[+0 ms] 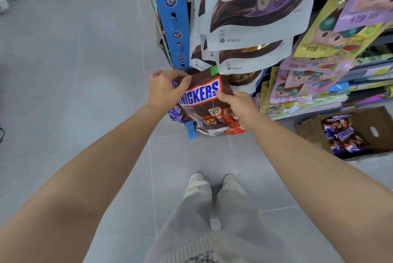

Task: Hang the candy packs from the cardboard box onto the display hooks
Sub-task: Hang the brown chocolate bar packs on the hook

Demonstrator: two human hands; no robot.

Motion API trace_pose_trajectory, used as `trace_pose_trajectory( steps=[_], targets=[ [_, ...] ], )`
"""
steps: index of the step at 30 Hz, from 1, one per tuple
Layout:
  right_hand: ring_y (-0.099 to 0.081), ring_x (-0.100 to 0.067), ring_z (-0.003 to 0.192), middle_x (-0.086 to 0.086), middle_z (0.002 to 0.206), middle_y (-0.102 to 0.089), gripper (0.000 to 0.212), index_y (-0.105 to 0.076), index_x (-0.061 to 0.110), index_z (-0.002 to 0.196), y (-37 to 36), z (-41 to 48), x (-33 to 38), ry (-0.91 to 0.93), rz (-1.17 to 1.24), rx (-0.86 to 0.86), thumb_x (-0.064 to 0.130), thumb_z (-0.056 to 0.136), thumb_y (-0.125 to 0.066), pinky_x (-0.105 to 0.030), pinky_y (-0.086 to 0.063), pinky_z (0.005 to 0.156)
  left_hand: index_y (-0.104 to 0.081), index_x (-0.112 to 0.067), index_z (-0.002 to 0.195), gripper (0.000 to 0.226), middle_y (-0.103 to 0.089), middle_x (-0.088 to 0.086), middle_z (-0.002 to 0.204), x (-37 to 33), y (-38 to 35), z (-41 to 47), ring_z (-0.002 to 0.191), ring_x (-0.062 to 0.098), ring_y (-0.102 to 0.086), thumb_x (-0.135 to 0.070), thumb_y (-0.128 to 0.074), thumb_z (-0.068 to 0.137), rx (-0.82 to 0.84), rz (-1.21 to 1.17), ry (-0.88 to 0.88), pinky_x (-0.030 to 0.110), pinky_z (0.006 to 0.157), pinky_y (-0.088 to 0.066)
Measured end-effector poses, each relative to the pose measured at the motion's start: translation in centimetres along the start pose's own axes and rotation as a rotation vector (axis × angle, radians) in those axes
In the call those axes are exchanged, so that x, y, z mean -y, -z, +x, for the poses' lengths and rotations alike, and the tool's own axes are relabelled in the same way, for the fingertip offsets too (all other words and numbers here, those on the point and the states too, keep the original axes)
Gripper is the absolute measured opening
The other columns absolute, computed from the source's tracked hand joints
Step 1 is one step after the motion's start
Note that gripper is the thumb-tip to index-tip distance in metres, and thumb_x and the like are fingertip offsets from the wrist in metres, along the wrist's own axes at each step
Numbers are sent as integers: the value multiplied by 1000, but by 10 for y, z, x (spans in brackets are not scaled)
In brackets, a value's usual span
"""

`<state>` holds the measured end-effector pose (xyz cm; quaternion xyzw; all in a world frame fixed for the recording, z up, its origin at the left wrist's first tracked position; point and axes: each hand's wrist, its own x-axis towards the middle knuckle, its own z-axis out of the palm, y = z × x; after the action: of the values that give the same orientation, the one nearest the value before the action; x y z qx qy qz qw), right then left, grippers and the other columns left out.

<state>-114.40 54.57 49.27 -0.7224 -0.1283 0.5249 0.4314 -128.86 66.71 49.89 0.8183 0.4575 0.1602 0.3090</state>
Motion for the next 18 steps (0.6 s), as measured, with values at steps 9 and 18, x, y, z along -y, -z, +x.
trace_pose_trajectory(
  steps=[9,18],
  targets=[
    [-62,-14,77,-1,95,-68,24,-59,18,104,-28,9,12,29,192,99,37,88,-60,-23,-50,64,-63,-4,105,22,-69,8,108,-2,25,14,97,13,-62,-20,-56,92,-203,-129,32,34,87,-53],
    [-70,-25,78,-2,113,-62,46,-46,19,127,-33,23,35,201,-106,-255,46,90,-52,-17,-41,40,-65,-14,113,28,-69,4,110,-20,11,38,98,17,-64,-29,-50,95,-292,-21,104,32,81,-54]
  ],
)
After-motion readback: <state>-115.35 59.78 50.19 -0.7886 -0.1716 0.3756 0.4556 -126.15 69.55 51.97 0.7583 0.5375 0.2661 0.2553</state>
